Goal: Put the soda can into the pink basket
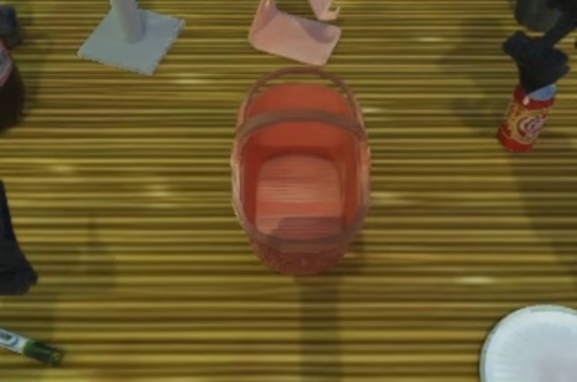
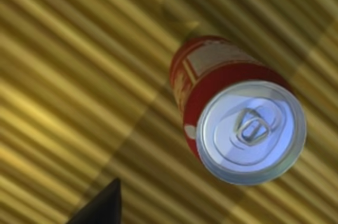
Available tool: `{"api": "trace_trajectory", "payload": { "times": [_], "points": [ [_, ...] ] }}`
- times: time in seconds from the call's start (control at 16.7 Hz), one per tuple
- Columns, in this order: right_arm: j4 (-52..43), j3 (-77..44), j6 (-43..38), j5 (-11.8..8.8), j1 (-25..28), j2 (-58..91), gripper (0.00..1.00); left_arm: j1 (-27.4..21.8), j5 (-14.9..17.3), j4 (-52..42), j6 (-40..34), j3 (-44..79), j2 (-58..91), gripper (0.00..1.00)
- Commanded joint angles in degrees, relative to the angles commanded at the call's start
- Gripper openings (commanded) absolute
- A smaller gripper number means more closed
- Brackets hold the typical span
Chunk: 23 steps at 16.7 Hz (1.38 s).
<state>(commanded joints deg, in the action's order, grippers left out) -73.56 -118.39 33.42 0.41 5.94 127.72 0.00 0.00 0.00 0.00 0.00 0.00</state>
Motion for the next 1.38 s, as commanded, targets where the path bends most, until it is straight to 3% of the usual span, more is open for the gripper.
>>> {"api": "trace_trajectory", "payload": {
  "times": [0.24, 0.66, 1.02, 1.32, 1.38],
  "points": [
    [-5.4, -8.39, 2.49, -0.07, 0.55, 9.3, 1.0, 0.0, 0.0, 0.0, 0.0, 0.0, 0.0, 1.0],
    [-5.63, -8.87, 2.74, -0.08, 0.34, 10.24, 1.0, 0.0, 0.0, 0.0, 0.0, 0.0, 0.0, 1.0],
    [3.63, -0.24, 2.7, -0.08, 0.65, 10.72, 1.0, 0.0, 0.0, 0.0, 0.0, 0.0, 0.0, 1.0],
    [4.91, 1.04, 2.68, -0.08, 0.67, 10.87, 1.0, 0.0, 0.0, 0.0, 0.0, 0.0, 0.0, 1.0],
    [4.91, 1.04, 2.68, -0.08, 0.67, 10.87, 0.92, 0.0, 0.0, 0.0, 0.0, 0.0, 0.0, 1.0]
  ]
}}
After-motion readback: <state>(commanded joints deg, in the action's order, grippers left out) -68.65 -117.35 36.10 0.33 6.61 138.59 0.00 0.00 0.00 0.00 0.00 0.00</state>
